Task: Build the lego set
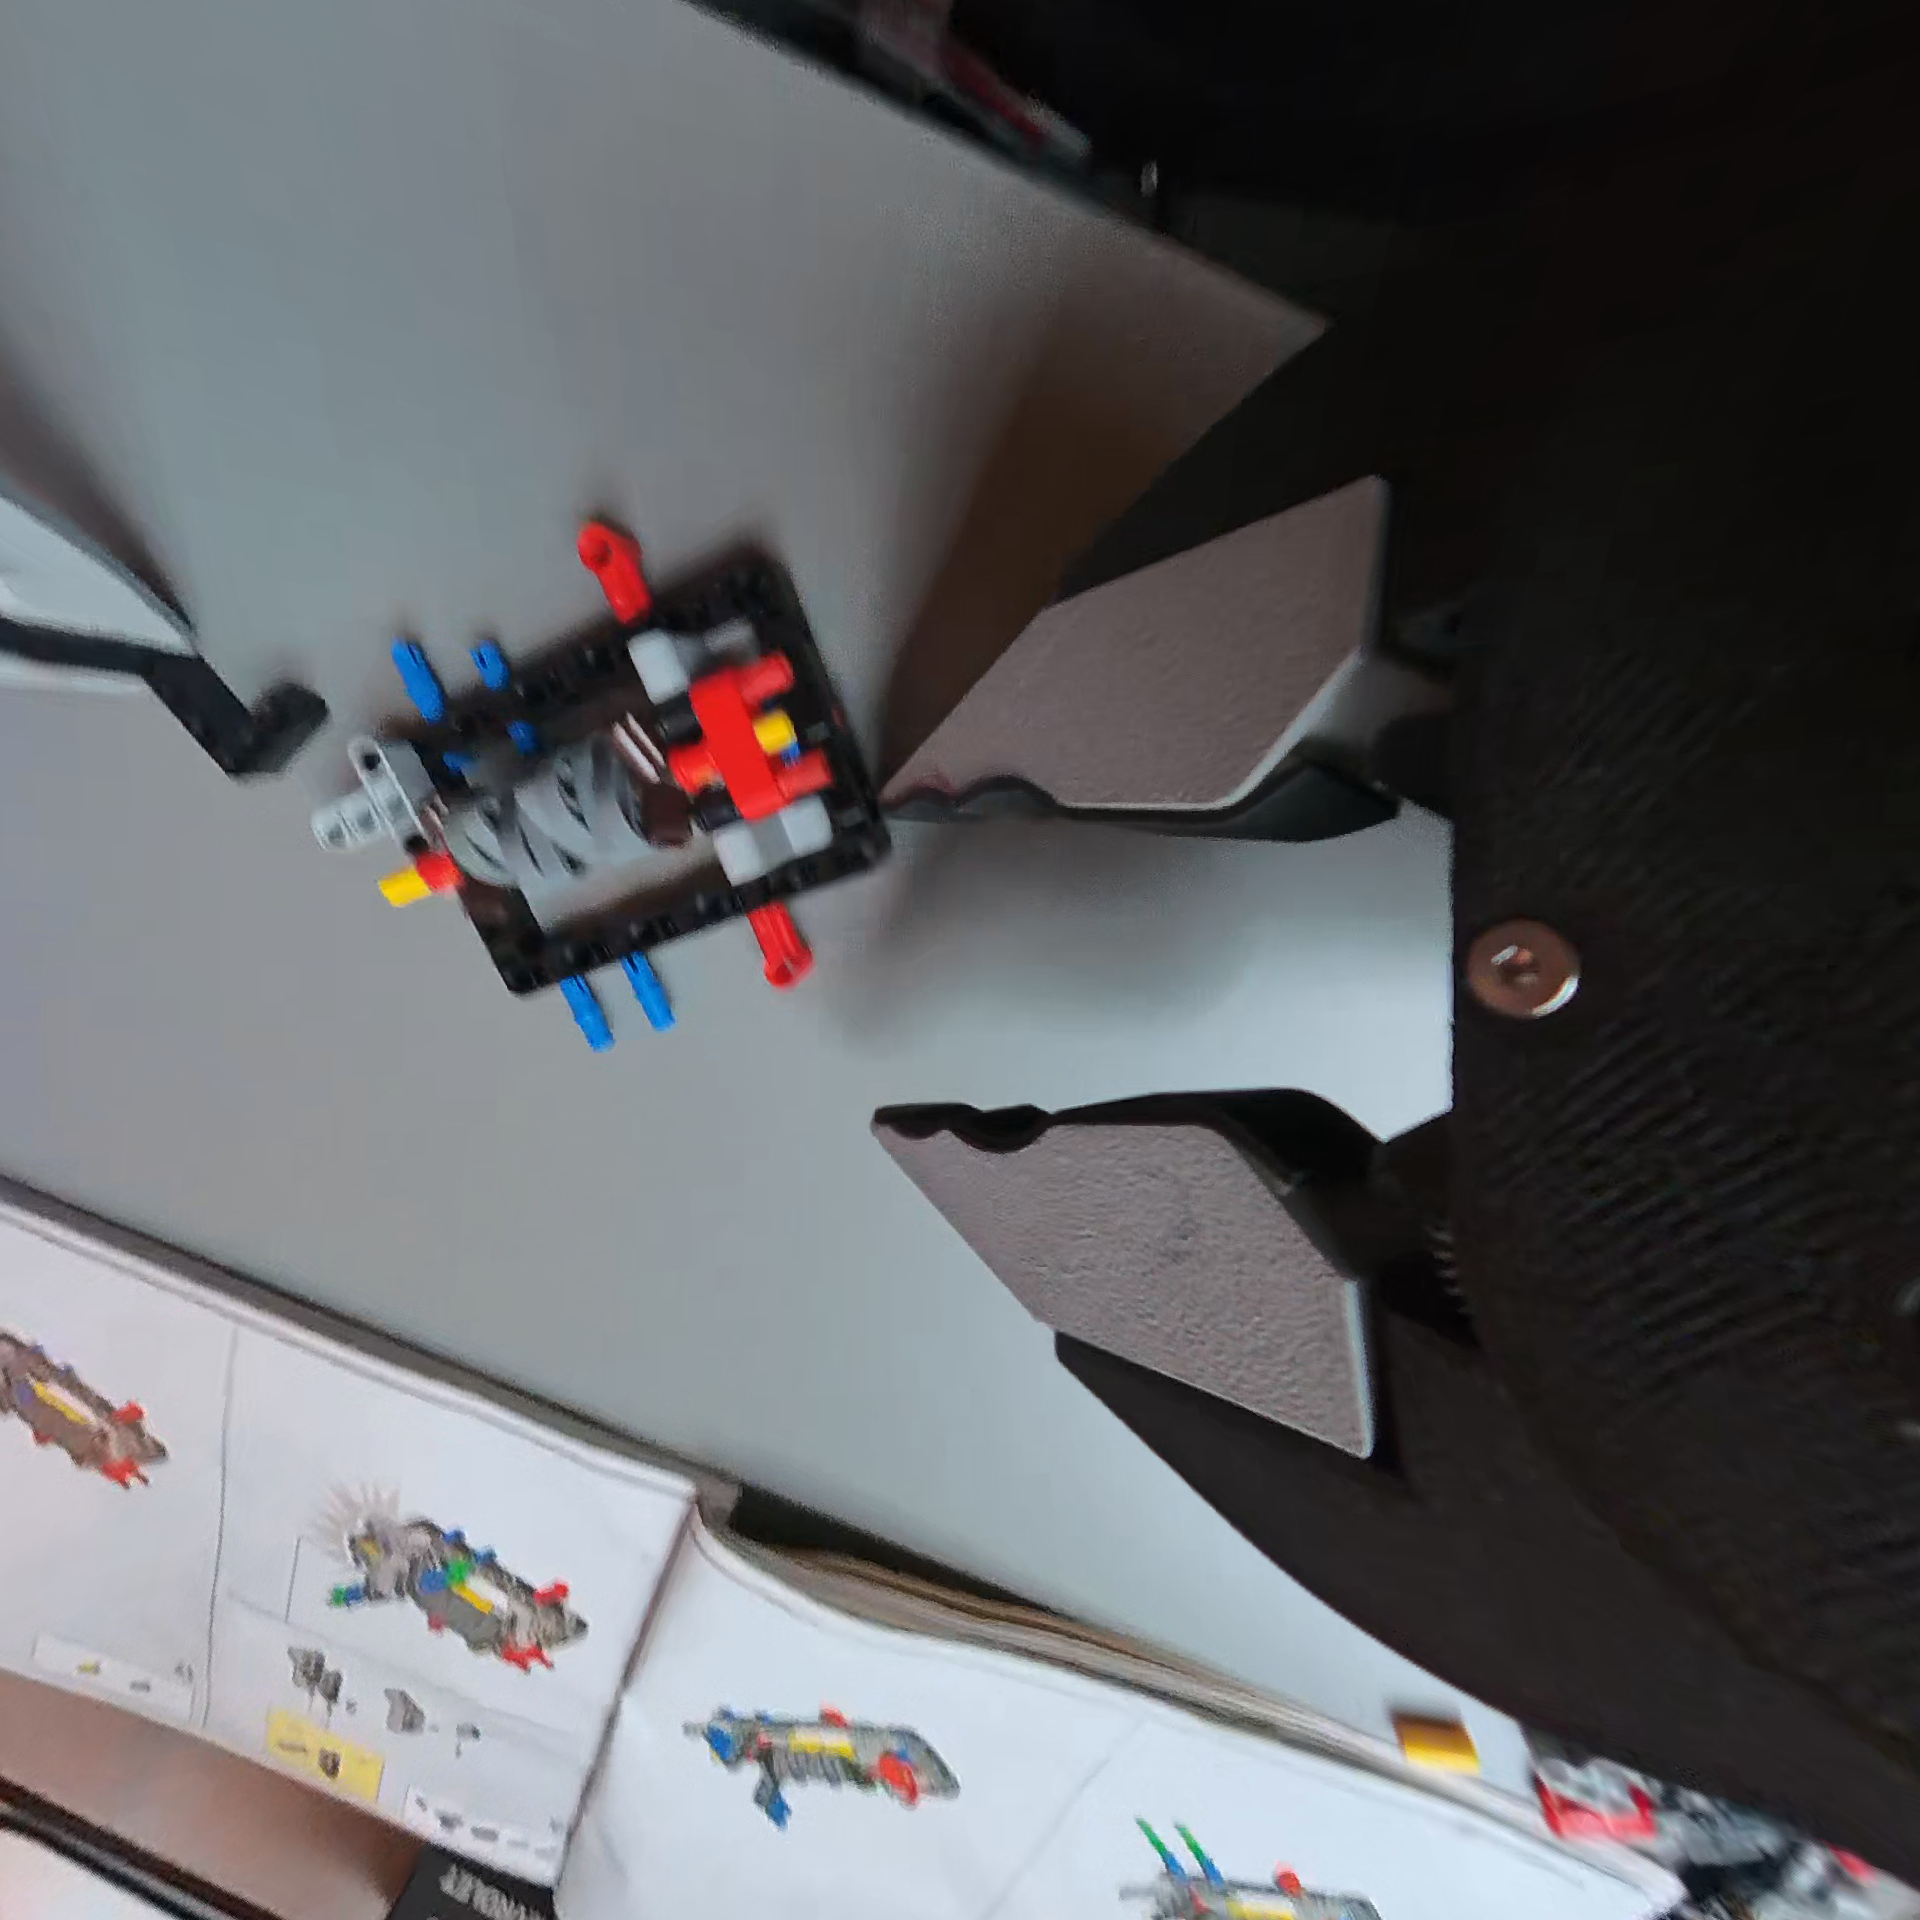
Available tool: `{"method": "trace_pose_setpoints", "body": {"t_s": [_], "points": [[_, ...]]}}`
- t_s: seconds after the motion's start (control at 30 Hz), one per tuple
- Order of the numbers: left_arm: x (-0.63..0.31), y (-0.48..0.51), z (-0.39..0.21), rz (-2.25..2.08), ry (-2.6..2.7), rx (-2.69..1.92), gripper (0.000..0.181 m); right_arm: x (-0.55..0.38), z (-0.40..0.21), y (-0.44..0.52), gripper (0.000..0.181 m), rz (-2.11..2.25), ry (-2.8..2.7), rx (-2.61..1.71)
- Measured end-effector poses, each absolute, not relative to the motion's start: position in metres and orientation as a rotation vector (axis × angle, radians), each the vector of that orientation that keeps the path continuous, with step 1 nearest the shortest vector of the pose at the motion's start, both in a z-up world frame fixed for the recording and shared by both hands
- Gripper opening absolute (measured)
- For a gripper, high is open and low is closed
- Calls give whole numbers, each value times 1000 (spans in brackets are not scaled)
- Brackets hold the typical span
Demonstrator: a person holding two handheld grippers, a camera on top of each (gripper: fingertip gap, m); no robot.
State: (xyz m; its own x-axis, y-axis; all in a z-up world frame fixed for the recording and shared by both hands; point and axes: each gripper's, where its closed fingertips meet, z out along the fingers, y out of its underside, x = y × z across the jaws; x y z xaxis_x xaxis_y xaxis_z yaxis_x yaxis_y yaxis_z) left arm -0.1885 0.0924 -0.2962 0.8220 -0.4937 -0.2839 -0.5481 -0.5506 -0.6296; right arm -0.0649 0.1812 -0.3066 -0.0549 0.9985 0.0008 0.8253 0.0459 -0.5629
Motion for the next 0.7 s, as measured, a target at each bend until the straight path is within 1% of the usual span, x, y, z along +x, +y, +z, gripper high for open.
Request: {"method": "trace_pose_setpoints", "body": {"t_s": [0.07, 0.13, 0.23, 0.3, 0.4, 0.5, 0.57, 0.6, 0.7], "points": [[-218, 100, -295, 177, 695, -2273, 51, -63, -307, 180, 4, 615, -1911, -1870], [-232, 100, -296, 127, 625, -2300, 55, -60, -307, 179, 4, 628, -1901, -1879], [-218, 92, -292, -43, 588, -2297, 67, -52, -307, 195, 4, 547, -1873, -1878], [-198, 84, -288, -113, 604, -2279, 72, -50, -307, 200, 10, 584, -1867, -1890], [-171, 76, -287, -132, 624, -2266, 68, -51, -306, 197, 17, 652, -1880, -1879], [-164, 75, -296, -83, 649, -2272, 64, -50, -307, 198, 15, 622, -1895, -1846], [-163, 75, -300, -99, 644, -2279, 61, -50, -307, 197, 17, 617, -1900, -1832], [-162, 75, -301, -129, 643, -2280, 65, -50, -307, 197, 17, 609, -1901, -1820], [-166, 78, -301, -131, 636, -2270, 65, -46, -307, 196, 20, 602, -1906, -1807]]}}
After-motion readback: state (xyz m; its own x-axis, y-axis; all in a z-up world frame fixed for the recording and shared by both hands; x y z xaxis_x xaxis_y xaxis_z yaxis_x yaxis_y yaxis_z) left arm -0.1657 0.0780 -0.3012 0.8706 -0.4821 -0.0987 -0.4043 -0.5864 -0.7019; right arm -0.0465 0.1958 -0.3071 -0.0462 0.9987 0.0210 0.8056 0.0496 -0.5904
